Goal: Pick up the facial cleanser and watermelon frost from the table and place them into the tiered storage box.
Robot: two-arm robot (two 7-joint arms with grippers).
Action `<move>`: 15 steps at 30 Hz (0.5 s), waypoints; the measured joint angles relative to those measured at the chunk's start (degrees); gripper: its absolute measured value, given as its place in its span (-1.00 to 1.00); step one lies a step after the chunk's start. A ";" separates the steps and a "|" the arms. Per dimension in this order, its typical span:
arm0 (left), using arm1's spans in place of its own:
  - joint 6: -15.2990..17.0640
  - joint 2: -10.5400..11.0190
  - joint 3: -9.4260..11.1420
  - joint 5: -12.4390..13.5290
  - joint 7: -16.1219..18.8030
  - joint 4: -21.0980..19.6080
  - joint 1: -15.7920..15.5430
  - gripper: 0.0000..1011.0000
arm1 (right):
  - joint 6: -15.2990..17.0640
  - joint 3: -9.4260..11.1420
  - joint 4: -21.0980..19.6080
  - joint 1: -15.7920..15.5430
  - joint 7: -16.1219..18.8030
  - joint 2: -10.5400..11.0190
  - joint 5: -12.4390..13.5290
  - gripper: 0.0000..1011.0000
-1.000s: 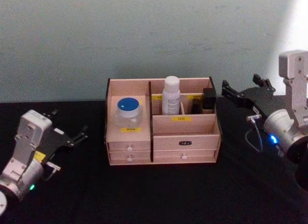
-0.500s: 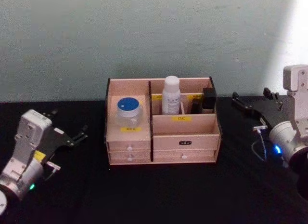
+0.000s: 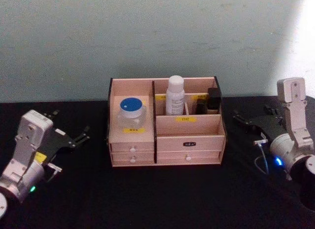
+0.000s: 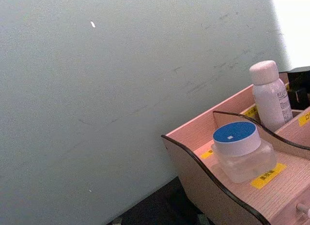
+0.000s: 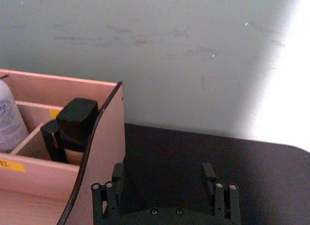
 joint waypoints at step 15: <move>0.00 0.00 0.00 0.00 0.00 0.00 0.00 0.98 | 1.26 0.15 1.23 0.15 0.71 -0.68 -1.41 0.98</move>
